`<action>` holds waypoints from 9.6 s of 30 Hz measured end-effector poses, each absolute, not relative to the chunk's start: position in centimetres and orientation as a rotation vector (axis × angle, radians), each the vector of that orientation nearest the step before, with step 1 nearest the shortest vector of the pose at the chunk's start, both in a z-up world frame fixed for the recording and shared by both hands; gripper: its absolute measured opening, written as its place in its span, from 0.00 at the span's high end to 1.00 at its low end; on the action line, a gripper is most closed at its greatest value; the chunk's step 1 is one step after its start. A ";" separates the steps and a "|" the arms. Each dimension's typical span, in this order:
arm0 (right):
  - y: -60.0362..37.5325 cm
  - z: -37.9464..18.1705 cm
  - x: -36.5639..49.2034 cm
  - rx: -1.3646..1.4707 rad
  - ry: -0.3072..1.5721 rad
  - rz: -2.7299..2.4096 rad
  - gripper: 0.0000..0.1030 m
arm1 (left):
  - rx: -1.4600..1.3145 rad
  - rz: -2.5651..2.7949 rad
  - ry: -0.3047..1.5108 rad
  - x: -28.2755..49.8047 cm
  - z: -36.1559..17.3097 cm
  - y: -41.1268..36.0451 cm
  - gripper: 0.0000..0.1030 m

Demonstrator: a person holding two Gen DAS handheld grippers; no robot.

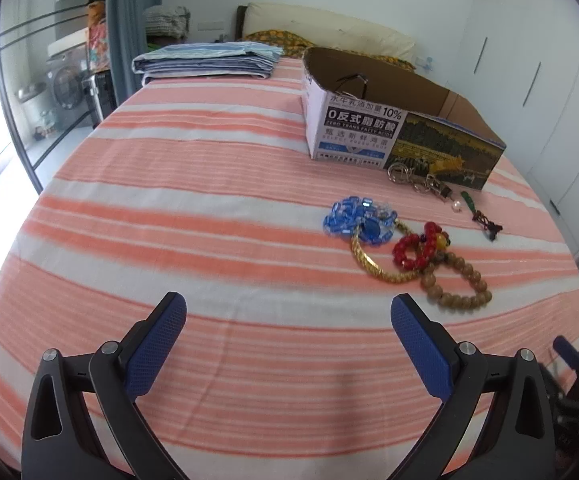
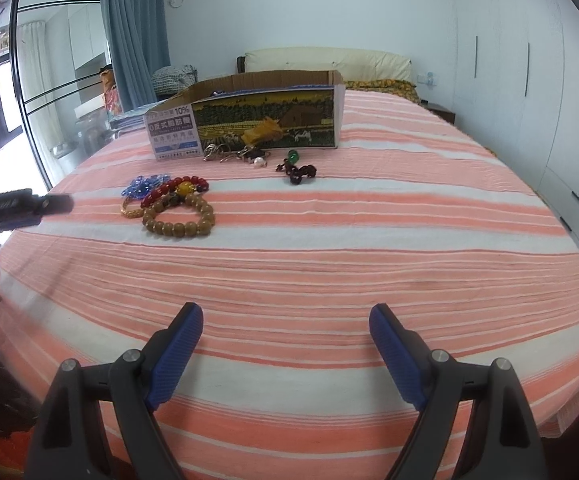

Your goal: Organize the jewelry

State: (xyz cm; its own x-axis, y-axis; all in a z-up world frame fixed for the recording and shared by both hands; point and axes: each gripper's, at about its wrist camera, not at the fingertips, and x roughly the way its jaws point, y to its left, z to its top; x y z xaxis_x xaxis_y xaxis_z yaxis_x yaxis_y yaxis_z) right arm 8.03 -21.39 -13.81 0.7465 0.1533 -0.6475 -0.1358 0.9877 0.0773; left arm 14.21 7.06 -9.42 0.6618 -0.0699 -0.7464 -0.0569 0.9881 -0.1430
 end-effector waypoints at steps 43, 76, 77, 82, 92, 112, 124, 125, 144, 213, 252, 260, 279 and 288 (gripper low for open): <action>-21.7 -10.4 21.0 -0.005 0.815 0.284 0.16 | -0.377 -0.203 0.822 21.9 -5.0 14.0 0.97; -21.6 -6.7 15.3 0.025 0.771 0.366 0.79 | 0.065 -0.254 0.964 22.0 -11.1 8.5 0.91; -21.7 -6.6 15.0 0.030 0.769 0.366 0.79 | 0.030 -0.261 0.964 21.8 -10.8 8.8 0.91; -22.7 -5.4 14.1 0.075 0.755 0.377 0.79 | -0.144 -0.287 0.902 20.3 -7.9 10.1 0.92; -22.6 -3.9 13.6 0.096 0.716 0.385 0.80 | -0.216 -0.320 0.766 18.3 -1.0 10.1 0.92; -22.4 -2.0 15.2 0.083 0.718 0.439 0.80 | -0.259 -0.323 0.753 18.5 1.4 10.7 0.92; -21.9 5.1 22.6 0.026 0.627 0.447 0.80 | -0.277 -0.348 0.690 23.6 6.4 9.8 0.92; -21.8 5.5 23.6 0.019 0.624 0.444 0.80 | -0.276 -0.348 0.682 24.3 6.8 9.6 0.92; -23.7 -1.6 38.2 0.014 0.742 0.246 0.34 | -0.175 -0.197 0.846 38.0 -2.2 4.6 0.43; -20.8 -14.5 8.9 -0.047 0.735 0.088 0.22 | -0.038 0.075 0.926 12.1 -13.1 6.4 0.00; -20.6 -14.5 9.2 -0.050 0.768 0.089 0.22 | -0.030 0.047 0.957 12.1 -13.0 6.5 0.00; -20.7 -14.5 9.3 -0.051 0.769 0.089 0.22 | -0.030 0.046 0.964 12.1 -13.0 6.5 0.00; -20.6 -14.5 9.3 -0.054 0.775 0.091 0.22 | -0.030 0.046 0.959 12.0 -13.0 6.5 0.00; -21.7 -13.9 8.8 -0.010 0.786 0.108 0.22 | -0.040 0.030 0.956 11.9 -12.7 6.8 0.01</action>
